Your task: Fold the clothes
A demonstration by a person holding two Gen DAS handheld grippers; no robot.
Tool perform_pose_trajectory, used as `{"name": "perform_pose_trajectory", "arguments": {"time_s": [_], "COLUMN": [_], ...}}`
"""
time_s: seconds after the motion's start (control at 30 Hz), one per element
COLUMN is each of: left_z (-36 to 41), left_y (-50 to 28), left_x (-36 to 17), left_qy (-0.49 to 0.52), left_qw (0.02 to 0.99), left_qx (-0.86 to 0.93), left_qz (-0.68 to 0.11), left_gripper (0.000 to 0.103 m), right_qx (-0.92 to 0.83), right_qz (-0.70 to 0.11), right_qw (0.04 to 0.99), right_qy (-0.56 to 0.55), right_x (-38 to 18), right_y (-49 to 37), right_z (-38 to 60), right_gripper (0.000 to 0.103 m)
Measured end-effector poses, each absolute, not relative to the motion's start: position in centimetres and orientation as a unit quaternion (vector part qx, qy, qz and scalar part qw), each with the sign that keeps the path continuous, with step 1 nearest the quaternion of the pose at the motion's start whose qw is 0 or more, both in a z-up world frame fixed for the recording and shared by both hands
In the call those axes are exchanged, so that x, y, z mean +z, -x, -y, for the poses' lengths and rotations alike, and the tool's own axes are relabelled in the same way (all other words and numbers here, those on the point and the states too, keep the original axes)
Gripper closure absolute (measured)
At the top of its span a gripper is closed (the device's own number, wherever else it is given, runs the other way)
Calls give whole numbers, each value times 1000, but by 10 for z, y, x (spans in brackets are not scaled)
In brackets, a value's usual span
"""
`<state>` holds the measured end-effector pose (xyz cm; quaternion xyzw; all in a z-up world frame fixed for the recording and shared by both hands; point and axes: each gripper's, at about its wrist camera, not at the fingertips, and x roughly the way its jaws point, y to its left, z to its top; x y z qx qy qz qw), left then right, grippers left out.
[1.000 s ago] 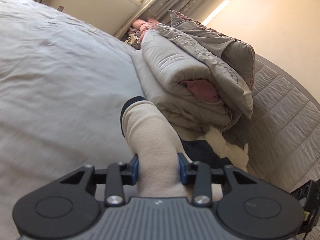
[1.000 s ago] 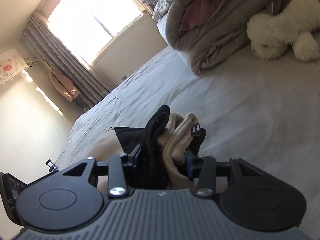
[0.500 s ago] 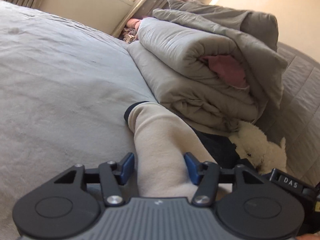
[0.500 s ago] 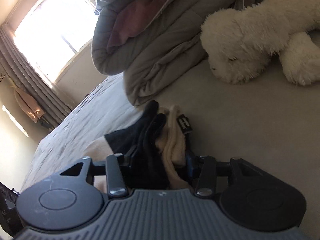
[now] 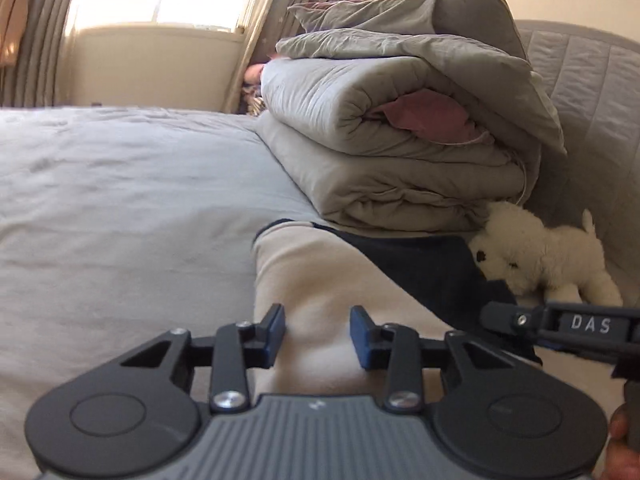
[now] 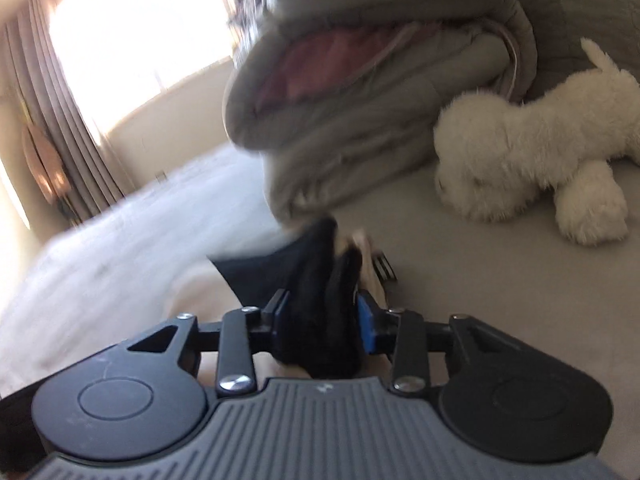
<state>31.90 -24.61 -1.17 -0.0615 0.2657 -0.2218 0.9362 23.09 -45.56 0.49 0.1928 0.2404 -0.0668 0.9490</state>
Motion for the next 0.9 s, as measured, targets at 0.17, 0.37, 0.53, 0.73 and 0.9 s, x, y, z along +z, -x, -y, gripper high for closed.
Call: {"name": "perform_pose_trajectory", "arguments": {"time_s": [0.17,0.37,0.53,0.73,0.9], "left_z": [234,227,223,217,207], "left_y": [-284,-223,-174,-124,-88], "left_x": [30,86,124,158,174], "left_qy": [50,19,-19,-44,-65], "left_qw": [934,936,933,929,927], "left_qx": [-223,-204,-184,-168,-148], "left_qz": [-276,-286,-309,-328,-338], "left_gripper": [63,54,43,21,4], "right_qx": [-70,-66,-61,-59,-57], "right_qz": [-236,-232,-235,-253,-258], "right_qw": [954,954,958,956,957], "right_qy": [-171,-175,-156,-132,-117], "right_x": [28,73,110,142,160], "right_y": [-209,-163,-120,-77,-46], "right_z": [444,429,409,388,369], "right_gripper": [61,51,44,31,10]}}
